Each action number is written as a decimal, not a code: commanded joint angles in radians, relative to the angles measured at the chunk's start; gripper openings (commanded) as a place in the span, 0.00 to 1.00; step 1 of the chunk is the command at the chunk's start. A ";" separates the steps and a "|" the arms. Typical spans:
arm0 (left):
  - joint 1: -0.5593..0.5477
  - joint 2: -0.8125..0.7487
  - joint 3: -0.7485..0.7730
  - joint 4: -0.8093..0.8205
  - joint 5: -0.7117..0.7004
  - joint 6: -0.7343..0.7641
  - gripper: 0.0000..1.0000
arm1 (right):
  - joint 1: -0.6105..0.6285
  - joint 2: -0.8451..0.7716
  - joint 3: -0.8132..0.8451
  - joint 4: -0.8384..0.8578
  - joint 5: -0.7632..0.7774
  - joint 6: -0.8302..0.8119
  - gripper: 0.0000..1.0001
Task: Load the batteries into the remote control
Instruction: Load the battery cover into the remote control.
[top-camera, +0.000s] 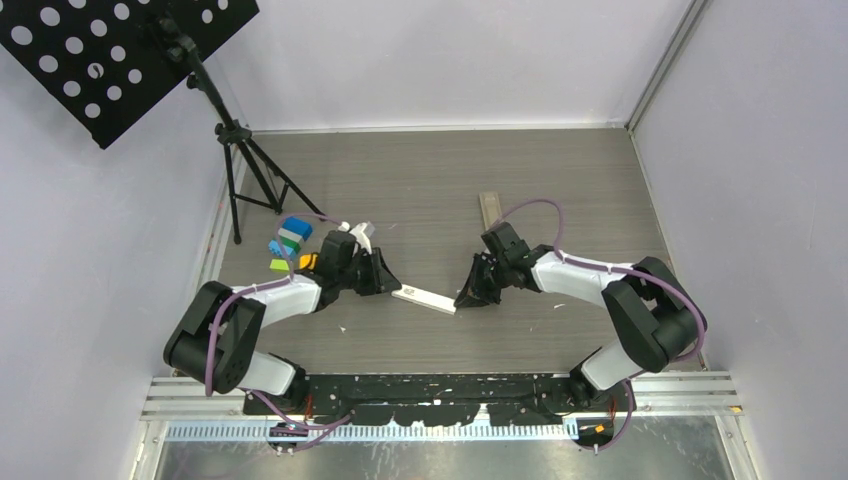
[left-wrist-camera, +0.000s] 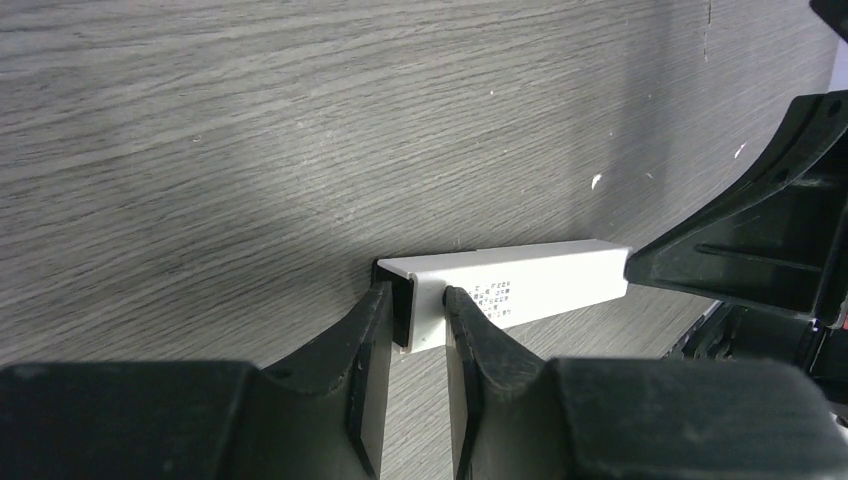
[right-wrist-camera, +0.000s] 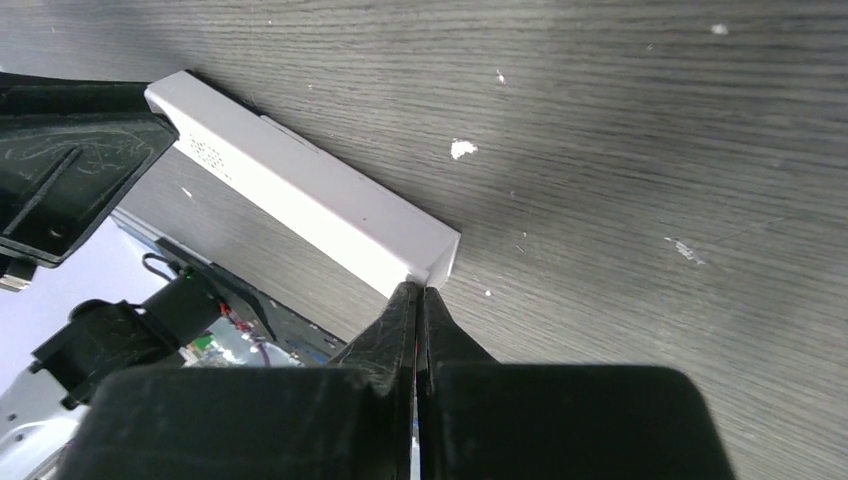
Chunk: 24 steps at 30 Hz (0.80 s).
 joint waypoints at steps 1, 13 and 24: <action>-0.019 0.037 -0.074 -0.031 -0.041 -0.020 0.22 | 0.013 0.057 -0.024 0.124 0.000 0.073 0.00; -0.019 0.027 -0.101 0.010 -0.040 -0.085 0.01 | 0.023 0.075 0.015 0.168 0.102 0.171 0.01; -0.013 -0.279 0.217 -0.442 -0.246 0.050 0.54 | 0.021 -0.297 0.093 -0.131 0.301 0.043 0.39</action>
